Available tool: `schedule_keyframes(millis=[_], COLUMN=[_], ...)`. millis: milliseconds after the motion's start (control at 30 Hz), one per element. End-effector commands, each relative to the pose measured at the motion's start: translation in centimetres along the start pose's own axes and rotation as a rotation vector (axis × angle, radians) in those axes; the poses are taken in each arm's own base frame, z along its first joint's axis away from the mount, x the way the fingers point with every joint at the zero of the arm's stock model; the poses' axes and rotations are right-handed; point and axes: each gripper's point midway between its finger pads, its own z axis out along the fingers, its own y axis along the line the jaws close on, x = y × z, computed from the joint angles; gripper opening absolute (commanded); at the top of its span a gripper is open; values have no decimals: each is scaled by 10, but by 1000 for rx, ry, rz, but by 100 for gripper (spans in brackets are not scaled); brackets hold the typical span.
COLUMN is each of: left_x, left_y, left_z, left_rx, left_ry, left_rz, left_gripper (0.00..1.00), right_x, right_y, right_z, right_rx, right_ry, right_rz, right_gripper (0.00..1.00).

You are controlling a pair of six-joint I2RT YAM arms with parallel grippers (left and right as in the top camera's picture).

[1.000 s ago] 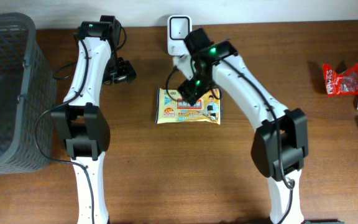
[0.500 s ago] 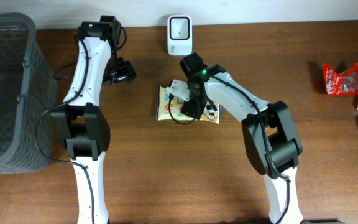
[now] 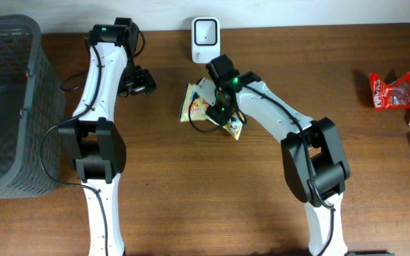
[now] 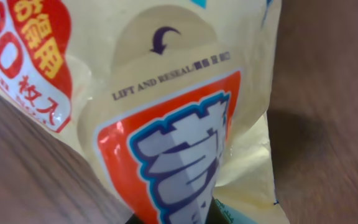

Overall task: Scan the item barcode
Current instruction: 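Lift the pack up to the scanner window with the right gripper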

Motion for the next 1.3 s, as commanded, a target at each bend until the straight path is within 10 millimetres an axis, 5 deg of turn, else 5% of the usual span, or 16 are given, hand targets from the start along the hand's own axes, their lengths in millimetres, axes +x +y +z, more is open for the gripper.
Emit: schedule_keyframes(millis=[0, 100, 300, 567, 800, 1267], left_x=[-1, -1, -1, -1, -1, -1], left_y=[1, 1, 1, 1, 1, 1], left_z=[-8, -8, -8, -8, -8, -8], left_rx=[15, 15, 15, 15, 15, 15], left_ry=[-12, -12, -12, -12, -12, -12], left_rz=[-18, -18, -18, -18, -18, -18], left_gripper=[99, 99, 99, 99, 99, 99], right_x=[-58, -84, -92, -137, -136, -157], right_y=[6, -24, -113, -116, -118, -140], right_z=[-68, -95, -101, -71, -38, -64], right_rx=[-181, -212, 64, 200, 407, 347], right_ry=[-243, -373, -509, -672, -682, -796], right_rz=[117, 311, 806, 803, 822, 826], right_gripper=[4, 4, 4, 4, 4, 4])
